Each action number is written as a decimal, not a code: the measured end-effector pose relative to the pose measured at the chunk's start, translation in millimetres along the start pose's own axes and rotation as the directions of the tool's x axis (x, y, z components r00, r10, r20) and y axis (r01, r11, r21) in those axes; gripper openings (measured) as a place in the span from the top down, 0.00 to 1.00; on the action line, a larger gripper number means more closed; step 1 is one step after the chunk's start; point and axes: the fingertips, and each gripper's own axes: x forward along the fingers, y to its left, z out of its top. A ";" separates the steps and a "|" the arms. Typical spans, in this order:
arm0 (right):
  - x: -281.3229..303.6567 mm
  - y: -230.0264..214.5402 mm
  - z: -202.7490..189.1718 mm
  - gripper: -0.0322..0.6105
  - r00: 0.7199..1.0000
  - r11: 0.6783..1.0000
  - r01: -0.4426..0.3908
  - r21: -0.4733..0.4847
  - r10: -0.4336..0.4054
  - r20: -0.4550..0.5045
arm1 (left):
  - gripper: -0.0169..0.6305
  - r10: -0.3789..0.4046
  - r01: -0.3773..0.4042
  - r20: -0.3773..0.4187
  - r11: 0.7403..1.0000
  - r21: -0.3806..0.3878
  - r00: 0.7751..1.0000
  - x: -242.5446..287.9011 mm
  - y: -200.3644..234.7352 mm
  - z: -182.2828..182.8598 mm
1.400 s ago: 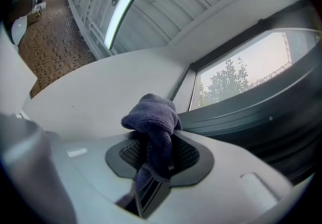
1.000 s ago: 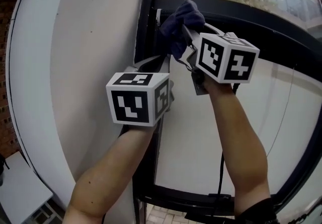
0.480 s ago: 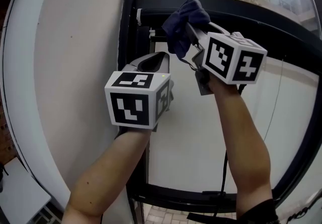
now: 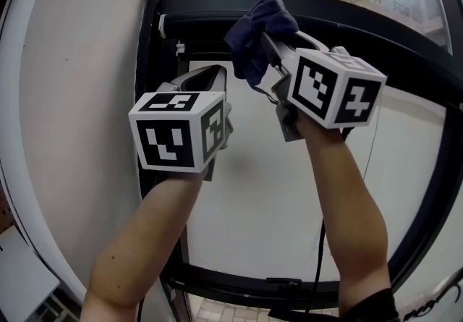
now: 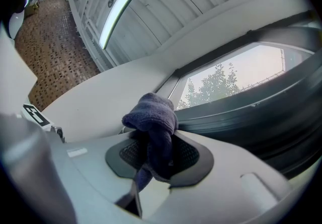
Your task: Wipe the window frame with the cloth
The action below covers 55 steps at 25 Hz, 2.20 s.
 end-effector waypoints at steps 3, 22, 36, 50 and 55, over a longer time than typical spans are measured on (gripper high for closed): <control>-9.9 -10.7 1.7 0.76 1.000 1.000 0.003 -0.003 -0.003 0.000 | 0.98 -0.024 0.024 0.004 1.000 -0.010 1.000 4.1 -18.2 3.0; -75.8 -83.6 17.0 0.76 0.998 0.998 0.056 0.002 -0.056 0.008 | 0.98 -0.096 0.097 0.009 0.994 -0.045 0.995 29.0 -110.9 14.4; -125.9 -138.9 30.8 0.76 0.998 0.998 0.059 0.002 -0.059 0.017 | 0.98 -0.085 0.085 0.010 0.996 -0.022 0.996 45.5 -177.2 23.0; -170.0 -186.3 37.3 0.76 0.998 0.998 0.056 -0.023 -0.056 -0.001 | 0.98 -0.042 0.045 0.029 0.992 -0.120 0.999 54.6 -229.9 16.0; -178.2 -194.0 40.0 0.76 0.998 0.998 0.053 -0.046 -0.054 -0.011 | 0.98 -0.065 0.068 0.027 0.991 -0.113 0.997 67.4 -239.6 16.8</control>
